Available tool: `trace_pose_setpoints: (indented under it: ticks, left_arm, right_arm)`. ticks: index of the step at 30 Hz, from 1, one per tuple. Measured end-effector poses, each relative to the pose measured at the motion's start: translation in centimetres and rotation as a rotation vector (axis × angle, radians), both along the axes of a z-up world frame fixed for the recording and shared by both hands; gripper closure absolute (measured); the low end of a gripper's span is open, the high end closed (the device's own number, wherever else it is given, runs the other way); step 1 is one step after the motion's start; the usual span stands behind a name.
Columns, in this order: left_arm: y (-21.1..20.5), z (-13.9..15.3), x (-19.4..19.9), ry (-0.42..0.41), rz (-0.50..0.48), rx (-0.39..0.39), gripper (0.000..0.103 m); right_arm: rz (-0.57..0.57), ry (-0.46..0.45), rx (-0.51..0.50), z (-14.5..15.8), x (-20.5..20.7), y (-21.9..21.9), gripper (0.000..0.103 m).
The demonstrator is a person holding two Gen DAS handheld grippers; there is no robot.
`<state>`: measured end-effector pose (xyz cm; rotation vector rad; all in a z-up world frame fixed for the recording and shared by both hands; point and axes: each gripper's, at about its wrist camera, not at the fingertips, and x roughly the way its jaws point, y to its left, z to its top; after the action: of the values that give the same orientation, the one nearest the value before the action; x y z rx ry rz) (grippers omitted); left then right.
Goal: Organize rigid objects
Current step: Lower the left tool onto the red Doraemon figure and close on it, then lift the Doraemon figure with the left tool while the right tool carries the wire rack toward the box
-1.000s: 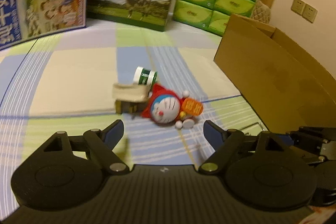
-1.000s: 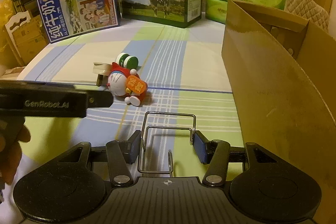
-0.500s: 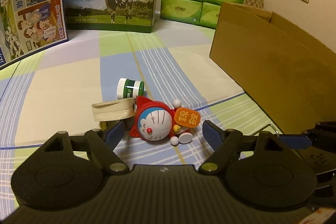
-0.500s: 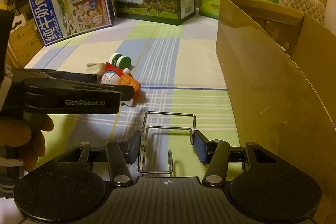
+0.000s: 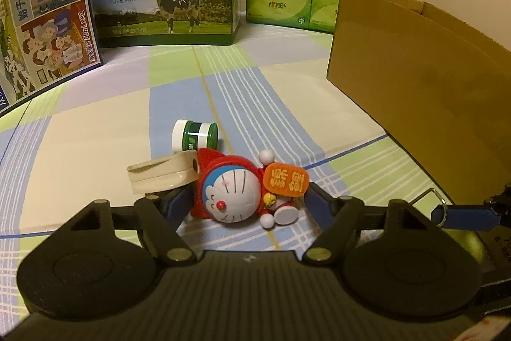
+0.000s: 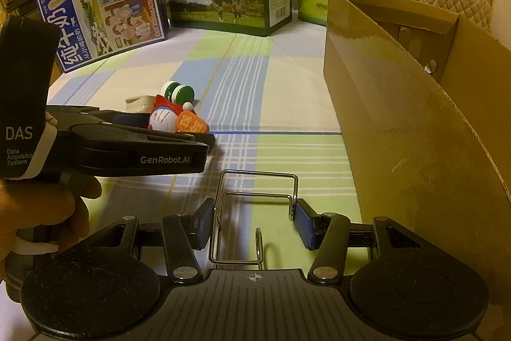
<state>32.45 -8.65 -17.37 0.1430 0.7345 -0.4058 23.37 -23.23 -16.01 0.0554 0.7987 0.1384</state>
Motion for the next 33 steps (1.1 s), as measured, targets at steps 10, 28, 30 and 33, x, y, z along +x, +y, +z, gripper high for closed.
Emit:
trace_pose_setpoints:
  ticks: [10,28,30,33]
  left_arm:
    - [3.1,1.2,-3.5,0.075,0.065,0.007,0.035]
    - [4.4,1.0,-8.0,-0.001,0.024,0.116,0.028]
    - [4.1,1.0,-7.9,-0.024,0.008,0.130,0.028]
    - [3.8,0.7,-7.4,-0.033,-0.017,0.149,0.028]
  right_arm:
    - [0.001,0.000,0.020,0.3,-0.1,-0.1,0.054]
    - [0.001,0.000,0.039,0.3,-0.4,0.3,0.053]
    - [0.003,-0.001,0.041,0.4,-0.4,0.4,0.053]
    - [0.004,0.000,0.043,0.4,-0.4,0.4,0.053]
